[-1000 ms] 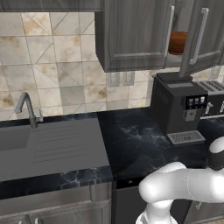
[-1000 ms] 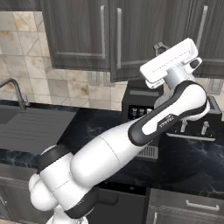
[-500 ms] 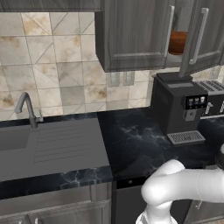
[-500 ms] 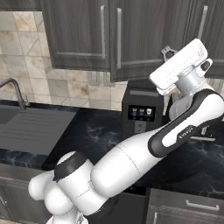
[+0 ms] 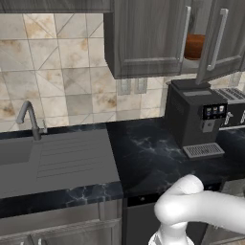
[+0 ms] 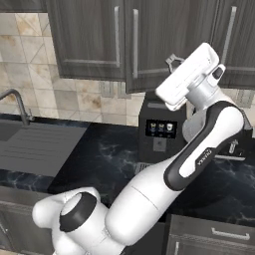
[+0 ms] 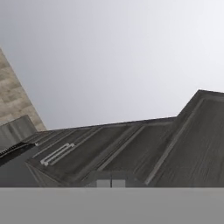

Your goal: Move the bowls from the cabinet to the plates on the dining table.

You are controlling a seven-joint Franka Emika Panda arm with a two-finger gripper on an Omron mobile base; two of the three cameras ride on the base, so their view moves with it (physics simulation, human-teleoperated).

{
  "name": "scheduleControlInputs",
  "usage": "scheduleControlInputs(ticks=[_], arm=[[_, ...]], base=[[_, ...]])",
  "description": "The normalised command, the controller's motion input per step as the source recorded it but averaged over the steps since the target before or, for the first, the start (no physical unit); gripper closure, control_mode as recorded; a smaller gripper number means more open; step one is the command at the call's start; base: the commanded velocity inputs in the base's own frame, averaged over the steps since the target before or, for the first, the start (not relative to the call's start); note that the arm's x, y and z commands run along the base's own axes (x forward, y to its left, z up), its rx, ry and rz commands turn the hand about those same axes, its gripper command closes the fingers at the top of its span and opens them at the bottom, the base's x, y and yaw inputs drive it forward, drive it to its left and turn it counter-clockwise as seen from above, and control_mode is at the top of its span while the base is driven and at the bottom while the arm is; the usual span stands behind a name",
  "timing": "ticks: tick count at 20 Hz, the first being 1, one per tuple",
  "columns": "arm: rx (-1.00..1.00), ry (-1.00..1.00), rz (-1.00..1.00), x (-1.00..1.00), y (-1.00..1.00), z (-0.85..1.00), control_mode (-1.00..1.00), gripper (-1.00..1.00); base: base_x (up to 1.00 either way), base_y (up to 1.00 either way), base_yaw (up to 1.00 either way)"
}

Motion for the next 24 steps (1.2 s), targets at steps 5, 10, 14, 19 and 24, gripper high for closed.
scheduleControlInputs(ticks=[5,10,14,19,24], arm=[[0.0,0.0,-0.01,-0.02,0.69,0.0,-1.0,1.0],[0.0,0.02,-0.03,0.0,0.67,0.0,-1.0,1.0],[0.0,0.06,-0.05,0.0,0.65,-0.01,-1.0,1.0],[0.02,0.12,-0.05,0.0,0.64,-0.06,-1.0,1.0],[0.05,0.17,-0.03,0.0,0.54,-0.03,-1.0,1.0]], base=[[0.0,0.0,0.0],[0.0,0.0,0.0],[0.0,0.0,0.0],[0.0,0.0,0.0],[0.0,0.0,0.0]])
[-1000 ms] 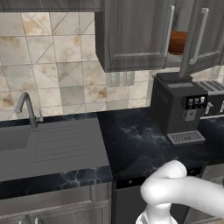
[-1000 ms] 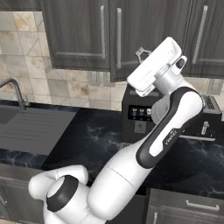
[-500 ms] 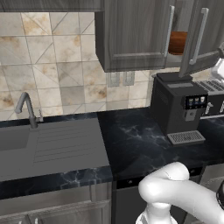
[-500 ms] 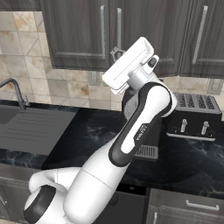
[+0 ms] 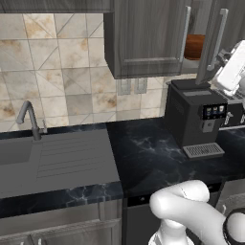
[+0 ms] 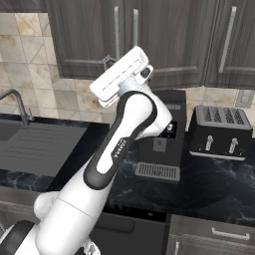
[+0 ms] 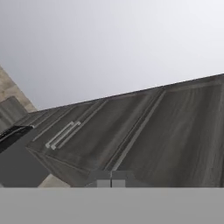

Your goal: Move the bowls from the cabinet to the plates on the dining table.

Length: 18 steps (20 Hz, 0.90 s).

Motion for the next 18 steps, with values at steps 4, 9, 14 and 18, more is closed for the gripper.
scheduleControlInputs(ticks=[4,9,14,18], arm=[[0.08,0.2,-0.03,0.0,0.46,-0.01,-1.0,1.0],[0.09,0.24,-0.06,0.0,0.4,-0.01,-1.0,1.0],[0.05,0.27,-0.05,0.0,0.29,0.0,-1.0,1.0],[0.0,0.34,-0.02,0.0,0.2,0.0,-1.0,1.0]], base=[[0.0,0.0,0.0],[0.0,0.0,0.0],[0.0,0.0,0.0],[0.0,0.0,0.0]])
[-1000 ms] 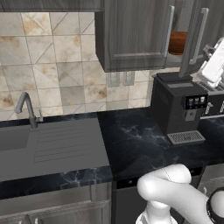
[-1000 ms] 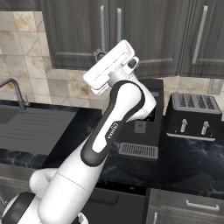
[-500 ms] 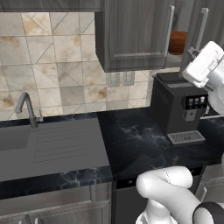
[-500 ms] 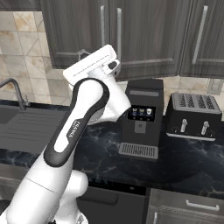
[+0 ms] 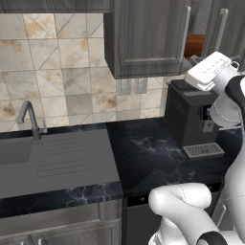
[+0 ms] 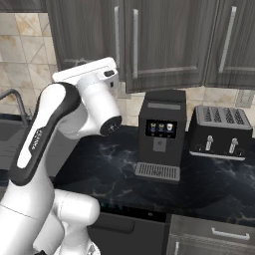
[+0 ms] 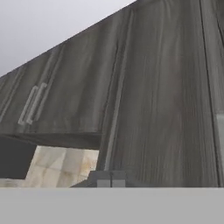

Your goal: Move the bowls from the cabinet to the plates on the dining table.

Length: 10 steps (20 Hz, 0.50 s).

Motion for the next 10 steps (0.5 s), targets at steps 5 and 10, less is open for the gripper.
scheduleControlInputs(ticks=[5,10], arm=[[-0.01,0.37,-0.01,0.05,0.13,0.0,-1.0,1.0],[-0.1,0.36,0.0,0.09,0.03,-0.03,-1.0,1.0]], base=[[0.0,0.0,0.0],[0.0,0.0,0.0]])
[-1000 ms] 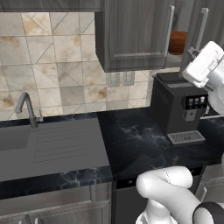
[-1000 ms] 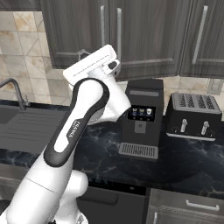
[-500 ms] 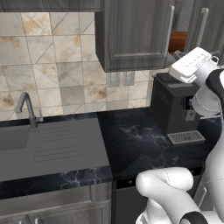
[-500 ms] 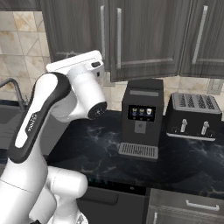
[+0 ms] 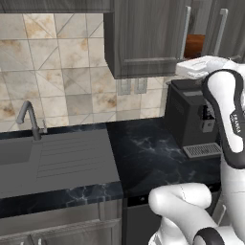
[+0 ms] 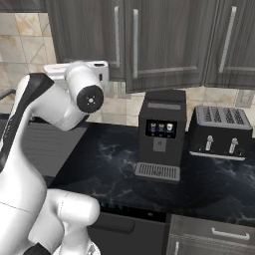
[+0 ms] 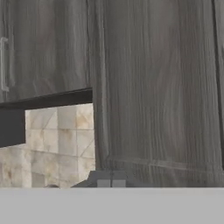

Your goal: Move the bowls from the cabinet to the plates on the dining table.

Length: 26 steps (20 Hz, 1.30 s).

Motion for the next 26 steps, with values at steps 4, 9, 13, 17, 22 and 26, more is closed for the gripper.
scheduleControlInputs(ticks=[4,9,13,17,22,26], arm=[[-0.14,0.31,0.0,0.09,0.0,-0.05,-1.0,1.0],[-0.21,0.2,0.0,0.18,0.0,-0.12,-1.0,1.0],[-0.26,0.12,0.0,0.21,0.0,-0.12,-1.0,1.0],[-0.26,0.04,0.0,0.14,0.0,-0.12,-1.0,1.0],[-0.24,0.0,-0.01,0.07,0.0,-0.11,-1.0,1.0],[-0.25,0.0,-0.03,0.04,0.0,-0.13,-1.0,1.0]], base=[[0.0,0.0,0.0],[0.0,0.0,0.0],[0.0,0.0,0.0],[0.0,0.0,0.0],[0.0,0.0,0.0],[0.0,0.0,0.0]])
